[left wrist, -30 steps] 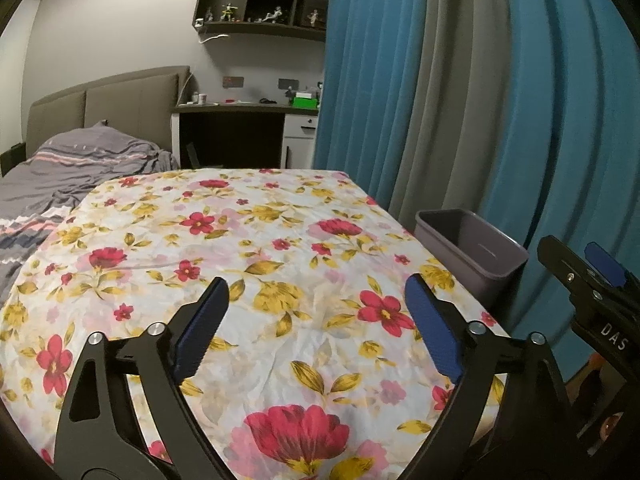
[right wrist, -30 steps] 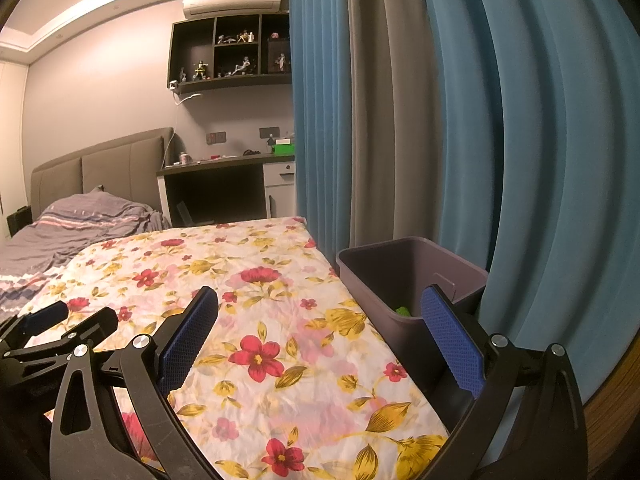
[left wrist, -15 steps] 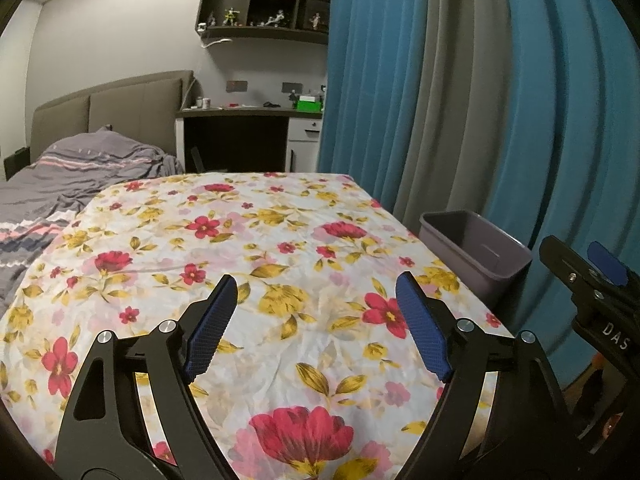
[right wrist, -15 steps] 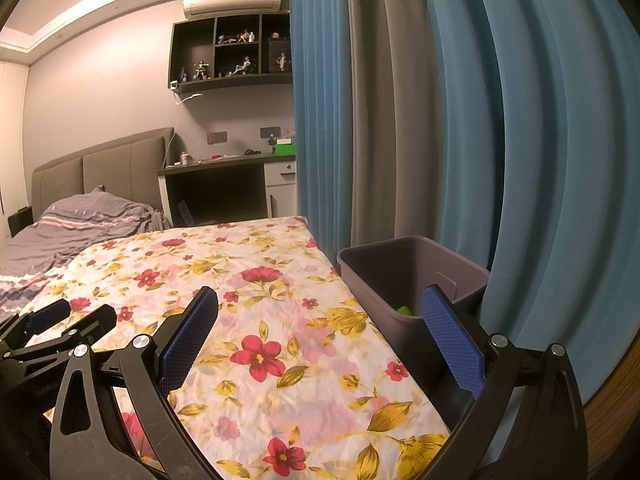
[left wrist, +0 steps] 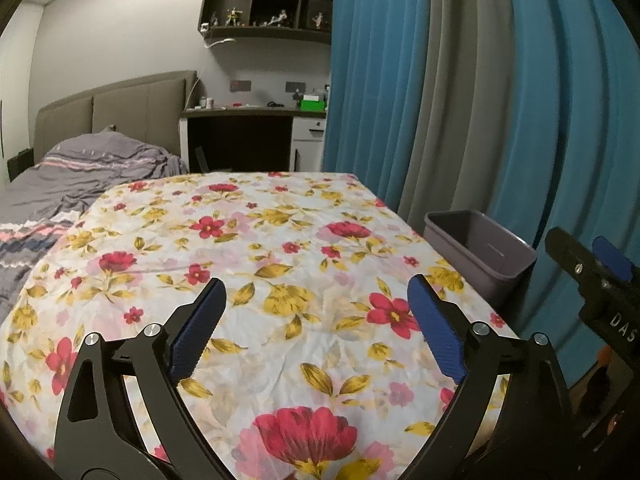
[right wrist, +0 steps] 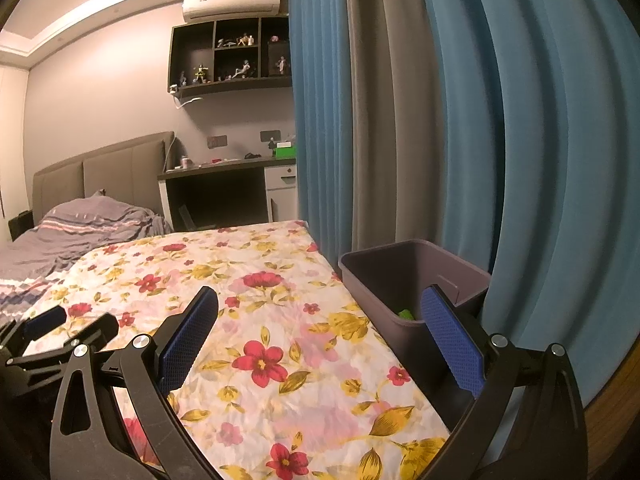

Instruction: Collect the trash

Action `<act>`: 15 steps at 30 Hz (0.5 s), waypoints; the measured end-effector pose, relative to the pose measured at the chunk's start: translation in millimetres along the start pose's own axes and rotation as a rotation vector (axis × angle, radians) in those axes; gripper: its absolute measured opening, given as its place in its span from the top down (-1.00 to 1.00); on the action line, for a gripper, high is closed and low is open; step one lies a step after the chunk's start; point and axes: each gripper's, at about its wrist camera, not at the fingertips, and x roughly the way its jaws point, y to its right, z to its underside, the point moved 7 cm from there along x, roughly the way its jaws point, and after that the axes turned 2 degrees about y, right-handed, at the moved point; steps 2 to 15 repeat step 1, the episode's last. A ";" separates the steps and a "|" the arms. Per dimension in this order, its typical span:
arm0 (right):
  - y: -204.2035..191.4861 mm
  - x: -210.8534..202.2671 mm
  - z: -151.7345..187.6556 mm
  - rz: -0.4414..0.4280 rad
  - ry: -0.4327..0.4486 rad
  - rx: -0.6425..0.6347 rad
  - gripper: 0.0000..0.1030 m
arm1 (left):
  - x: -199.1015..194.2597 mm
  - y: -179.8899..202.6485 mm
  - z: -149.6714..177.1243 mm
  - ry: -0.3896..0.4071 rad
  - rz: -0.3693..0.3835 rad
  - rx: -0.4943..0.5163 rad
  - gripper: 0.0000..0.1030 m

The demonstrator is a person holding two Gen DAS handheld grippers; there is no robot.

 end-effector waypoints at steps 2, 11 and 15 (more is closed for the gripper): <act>-0.7 0.5 0.1 0.000 0.000 0.004 -0.89 | 0.1 -0.1 0.2 -0.002 0.001 -0.002 -0.79; -0.7 0.5 0.1 0.000 0.000 0.004 -0.89 | 0.1 -0.1 0.2 -0.002 0.001 -0.002 -0.79; -0.7 0.5 0.1 0.000 0.000 0.004 -0.89 | 0.1 -0.1 0.2 -0.002 0.001 -0.002 -0.79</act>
